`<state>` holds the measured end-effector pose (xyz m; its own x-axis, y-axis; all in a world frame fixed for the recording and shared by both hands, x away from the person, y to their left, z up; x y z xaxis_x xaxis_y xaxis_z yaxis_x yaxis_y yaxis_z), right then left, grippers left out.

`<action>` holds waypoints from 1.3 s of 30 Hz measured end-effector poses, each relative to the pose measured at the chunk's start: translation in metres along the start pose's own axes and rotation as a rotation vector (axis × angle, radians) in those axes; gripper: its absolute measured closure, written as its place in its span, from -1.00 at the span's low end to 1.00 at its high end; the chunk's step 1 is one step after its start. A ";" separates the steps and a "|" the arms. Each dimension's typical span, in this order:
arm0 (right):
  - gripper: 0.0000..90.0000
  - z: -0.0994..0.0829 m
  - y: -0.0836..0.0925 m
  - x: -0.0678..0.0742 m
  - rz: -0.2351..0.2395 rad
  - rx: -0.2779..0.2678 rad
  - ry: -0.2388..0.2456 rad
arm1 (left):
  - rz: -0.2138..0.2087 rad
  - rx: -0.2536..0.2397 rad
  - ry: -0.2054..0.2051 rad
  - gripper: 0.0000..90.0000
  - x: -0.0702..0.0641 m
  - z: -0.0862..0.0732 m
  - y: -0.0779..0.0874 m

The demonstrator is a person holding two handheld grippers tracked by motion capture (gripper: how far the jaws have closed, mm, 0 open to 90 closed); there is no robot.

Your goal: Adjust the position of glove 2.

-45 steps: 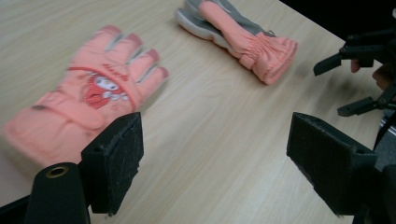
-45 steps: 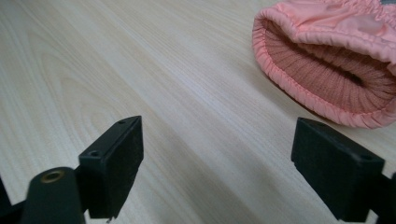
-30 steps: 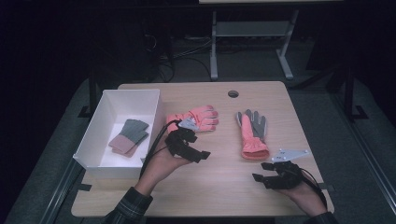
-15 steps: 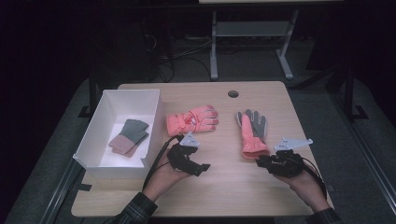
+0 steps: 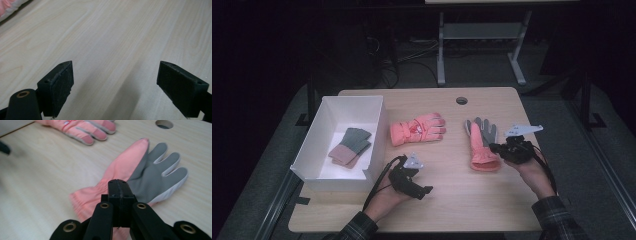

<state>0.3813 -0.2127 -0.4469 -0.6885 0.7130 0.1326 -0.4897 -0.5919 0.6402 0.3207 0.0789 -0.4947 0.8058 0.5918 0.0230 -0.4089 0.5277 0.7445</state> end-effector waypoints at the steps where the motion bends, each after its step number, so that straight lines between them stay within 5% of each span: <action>1: 1.00 0.002 -0.002 -0.004 -0.004 0.001 -0.002 | -0.002 -0.004 0.005 -0.70 -0.001 -0.001 0.001; 8: 1.00 0.009 -0.029 -0.033 -0.001 0.016 -0.042 | -0.013 -0.016 0.005 -0.70 -0.001 -0.006 0.000; 17: 1.00 -0.002 -0.055 -0.044 0.019 0.082 -0.064 | -0.016 -0.011 0.002 -0.69 0.004 -0.006 -0.004; 39: 1.00 -0.030 -0.036 0.010 0.086 0.135 -0.017 | -0.014 0.013 -0.012 -0.68 0.001 -0.004 -0.006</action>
<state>0.3760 -0.1958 -0.4917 -0.7155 0.6684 0.2033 -0.3516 -0.5961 0.7218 0.3222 0.0783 -0.5020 0.8166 0.5769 0.0209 -0.3923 0.5279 0.7533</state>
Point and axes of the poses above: each handheld gripper's, and its own axes: y roughly backward along the jaws, z roughly out of its top, x roughly to its left, the point moved 6 cm from there along -y, roughly forward along the jaws, and after that the axes turned 7 degrees about z, right-handed, at the moved point
